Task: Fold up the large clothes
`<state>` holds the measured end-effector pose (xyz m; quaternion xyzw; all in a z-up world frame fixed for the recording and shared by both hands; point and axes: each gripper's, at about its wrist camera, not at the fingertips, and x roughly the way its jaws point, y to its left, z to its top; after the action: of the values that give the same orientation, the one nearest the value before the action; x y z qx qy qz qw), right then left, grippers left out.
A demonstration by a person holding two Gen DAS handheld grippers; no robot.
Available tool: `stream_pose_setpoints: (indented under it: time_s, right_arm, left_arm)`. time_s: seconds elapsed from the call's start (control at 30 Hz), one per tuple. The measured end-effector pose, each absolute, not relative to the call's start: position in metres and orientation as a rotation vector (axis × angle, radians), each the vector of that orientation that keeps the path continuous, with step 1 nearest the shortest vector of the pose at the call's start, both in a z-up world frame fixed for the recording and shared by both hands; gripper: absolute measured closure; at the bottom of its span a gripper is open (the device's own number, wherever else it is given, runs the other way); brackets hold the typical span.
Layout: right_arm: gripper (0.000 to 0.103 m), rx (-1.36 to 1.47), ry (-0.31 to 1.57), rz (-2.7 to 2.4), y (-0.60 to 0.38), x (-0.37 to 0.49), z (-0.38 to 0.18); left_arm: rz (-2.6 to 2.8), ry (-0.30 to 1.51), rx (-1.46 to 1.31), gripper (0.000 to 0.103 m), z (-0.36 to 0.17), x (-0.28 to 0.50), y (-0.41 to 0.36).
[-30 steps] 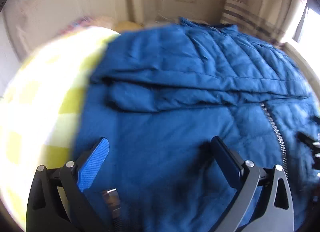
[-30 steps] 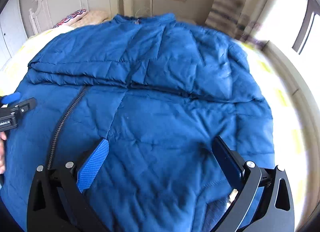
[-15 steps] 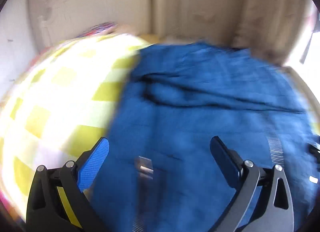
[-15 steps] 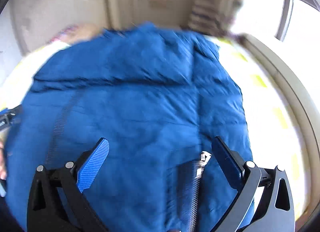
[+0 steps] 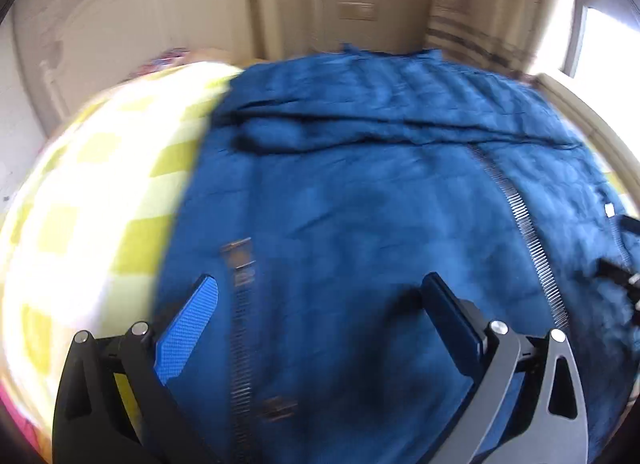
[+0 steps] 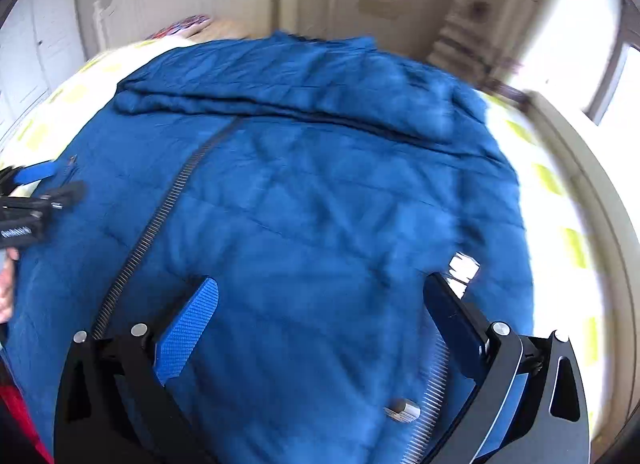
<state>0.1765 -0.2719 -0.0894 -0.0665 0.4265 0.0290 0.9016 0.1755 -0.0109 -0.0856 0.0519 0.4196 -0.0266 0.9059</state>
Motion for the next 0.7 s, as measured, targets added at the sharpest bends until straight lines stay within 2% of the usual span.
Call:
stream_pose_setpoints:
  time_s: [0.13, 0.43, 0.57, 0.63, 0.7]
  right_arm:
    - [0.005, -0.018, 0.902, 0.069, -0.312, 0.177, -0.110]
    - [0.005, -0.117, 0.859, 0.104, -0.285, 0.136, -0.080]
    - [0.004, -0.181, 0.888, 0.159, -0.262, 0.118, -0.107]
    - [0.004, -0.201, 0.830, 0.139, -0.260, 0.108, -0.113]
    - [0.005, -0.183, 0.863, 0.129, -0.264, 0.110, -0.108]
  left_arm:
    - [-0.054, 0.940, -0.023, 0.002, -0.095, 0.183, 0.024]
    - [-0.185, 0.822, 0.071, 0.003, -0.062, 0.125, -0.005]
    - [-0.209, 0.907, 0.237, 0.002, -0.094, 0.113, -0.042]
    - [-0.186, 0.859, 0.249, 0.002, -0.098, 0.110, -0.047]
    - [-0.191, 0.888, 0.229, 0.002, -0.095, 0.109, -0.043]
